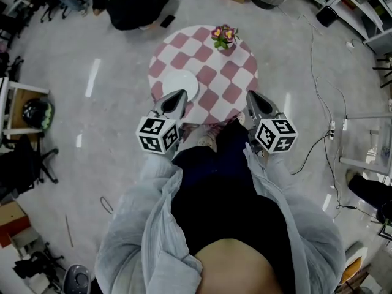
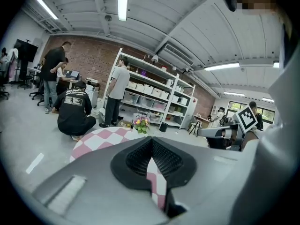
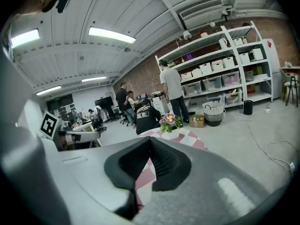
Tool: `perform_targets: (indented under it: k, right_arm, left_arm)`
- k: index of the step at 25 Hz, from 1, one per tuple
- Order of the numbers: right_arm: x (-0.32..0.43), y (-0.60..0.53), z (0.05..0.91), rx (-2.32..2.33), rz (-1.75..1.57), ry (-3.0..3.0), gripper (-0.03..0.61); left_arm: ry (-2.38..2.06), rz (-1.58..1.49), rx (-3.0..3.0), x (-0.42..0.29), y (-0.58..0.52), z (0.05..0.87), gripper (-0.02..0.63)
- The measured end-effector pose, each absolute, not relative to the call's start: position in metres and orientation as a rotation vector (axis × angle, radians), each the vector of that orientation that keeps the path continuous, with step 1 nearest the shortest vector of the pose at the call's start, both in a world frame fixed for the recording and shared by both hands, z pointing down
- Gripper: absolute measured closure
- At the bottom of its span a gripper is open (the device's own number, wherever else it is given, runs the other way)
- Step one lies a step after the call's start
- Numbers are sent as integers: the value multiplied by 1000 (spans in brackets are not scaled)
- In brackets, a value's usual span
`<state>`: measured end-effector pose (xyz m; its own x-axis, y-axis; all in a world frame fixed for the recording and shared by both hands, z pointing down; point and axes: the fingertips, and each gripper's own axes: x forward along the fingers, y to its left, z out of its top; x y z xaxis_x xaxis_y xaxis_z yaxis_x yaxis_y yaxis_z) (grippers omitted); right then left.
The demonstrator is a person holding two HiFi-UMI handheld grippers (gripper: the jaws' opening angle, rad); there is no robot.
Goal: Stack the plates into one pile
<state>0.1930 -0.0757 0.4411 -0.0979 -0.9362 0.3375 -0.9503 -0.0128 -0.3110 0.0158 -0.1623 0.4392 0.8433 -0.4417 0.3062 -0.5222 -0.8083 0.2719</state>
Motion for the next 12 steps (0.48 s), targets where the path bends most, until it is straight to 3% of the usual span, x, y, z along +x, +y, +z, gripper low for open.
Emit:
perform_targets:
  k: [12]
  right_arm:
    - [190, -69, 450, 2028, 727, -2167, 577]
  left_arm:
    - [-678, 325, 2687, 33, -154, 439, 600]
